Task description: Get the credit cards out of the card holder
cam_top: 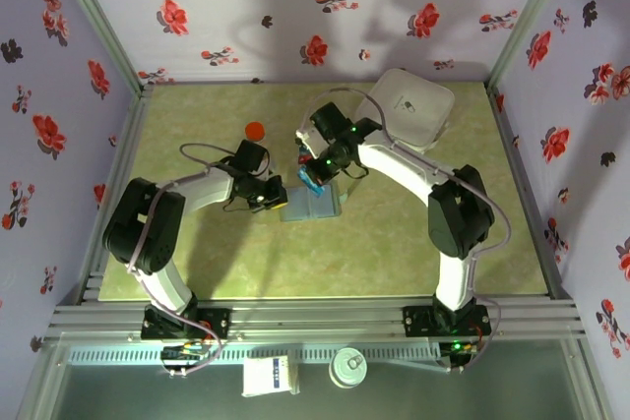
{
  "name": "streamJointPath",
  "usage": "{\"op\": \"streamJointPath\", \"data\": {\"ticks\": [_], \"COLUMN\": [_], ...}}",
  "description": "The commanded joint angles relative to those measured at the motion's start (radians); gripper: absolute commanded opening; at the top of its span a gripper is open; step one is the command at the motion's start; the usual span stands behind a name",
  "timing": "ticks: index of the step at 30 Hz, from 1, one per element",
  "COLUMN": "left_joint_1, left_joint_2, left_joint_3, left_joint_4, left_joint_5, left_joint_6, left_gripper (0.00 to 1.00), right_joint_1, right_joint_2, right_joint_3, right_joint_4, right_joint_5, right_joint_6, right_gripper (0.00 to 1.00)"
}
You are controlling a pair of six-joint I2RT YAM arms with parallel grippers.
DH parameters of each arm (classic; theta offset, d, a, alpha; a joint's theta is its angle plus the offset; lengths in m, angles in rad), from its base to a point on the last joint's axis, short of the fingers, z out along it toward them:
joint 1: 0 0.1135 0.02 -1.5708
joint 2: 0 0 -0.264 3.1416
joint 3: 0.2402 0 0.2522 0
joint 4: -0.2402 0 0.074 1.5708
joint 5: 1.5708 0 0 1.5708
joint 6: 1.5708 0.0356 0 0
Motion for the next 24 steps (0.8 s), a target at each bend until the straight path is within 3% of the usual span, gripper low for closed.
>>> {"op": "streamJointPath", "data": {"ticks": [1,4,10,16,24], "left_joint_1": [0.014,0.018,0.024,0.032,0.035], "left_joint_2": [-0.05,-0.064,-0.091,-0.139,-0.164], "left_joint_3": [0.007,-0.003,-0.012,-0.037,-0.047], "left_joint_4": [-0.032,-0.037,-0.065,-0.081,-0.104], "left_joint_5": [-0.023,-0.032,-0.054,-0.079,-0.096], "left_joint_6": [0.014,0.014,0.018,0.014,0.015], "left_gripper": [0.0,0.0,0.0,0.0,0.0], "right_joint_1": [-0.045,-0.052,-0.09,-0.121,-0.151], "right_joint_2": [0.038,0.067,0.171,0.303,0.4], "right_joint_3": [0.071,0.134,0.286,0.538,0.72], "right_joint_4": [-0.16,-0.238,-0.347,-0.474,-0.478], "right_joint_5": [-0.129,-0.08,-0.013,-0.007,0.016], "right_joint_6": [-0.346,-0.528,-0.716,-0.81,-0.851], "right_gripper": [0.04,0.0,0.0,0.0,0.0]}}
